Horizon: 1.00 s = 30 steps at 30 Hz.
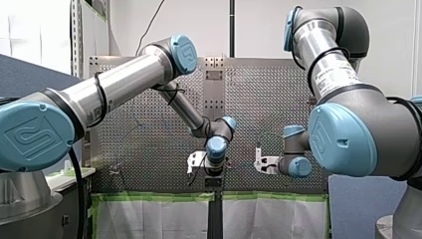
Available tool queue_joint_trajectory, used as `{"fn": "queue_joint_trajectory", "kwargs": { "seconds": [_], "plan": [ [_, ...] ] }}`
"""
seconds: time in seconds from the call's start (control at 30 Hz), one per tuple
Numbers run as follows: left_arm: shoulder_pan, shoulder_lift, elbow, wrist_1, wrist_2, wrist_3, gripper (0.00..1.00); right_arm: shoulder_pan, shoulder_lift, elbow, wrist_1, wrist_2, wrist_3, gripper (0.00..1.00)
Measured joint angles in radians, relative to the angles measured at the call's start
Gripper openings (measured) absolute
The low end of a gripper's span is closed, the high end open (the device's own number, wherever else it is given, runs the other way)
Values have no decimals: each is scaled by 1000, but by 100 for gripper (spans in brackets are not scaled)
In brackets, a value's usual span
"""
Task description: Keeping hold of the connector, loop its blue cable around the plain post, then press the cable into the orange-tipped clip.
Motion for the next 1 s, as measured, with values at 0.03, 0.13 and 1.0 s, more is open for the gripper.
{"fn": "queue_joint_trajectory", "kwargs": {
  "seconds": [0.03,0.13,1.0],
  "plan": [
    [0,0,-3,3,-1,0,0,0,0,0,1,0,0,11],
    [-2,0,-10,9,-4,-1,0,-2,0,-2,2,-1,1,11],
    [4,1,-4,108,27,3,0,-35,0,-35,19,-9,20,11]
  ]
}}
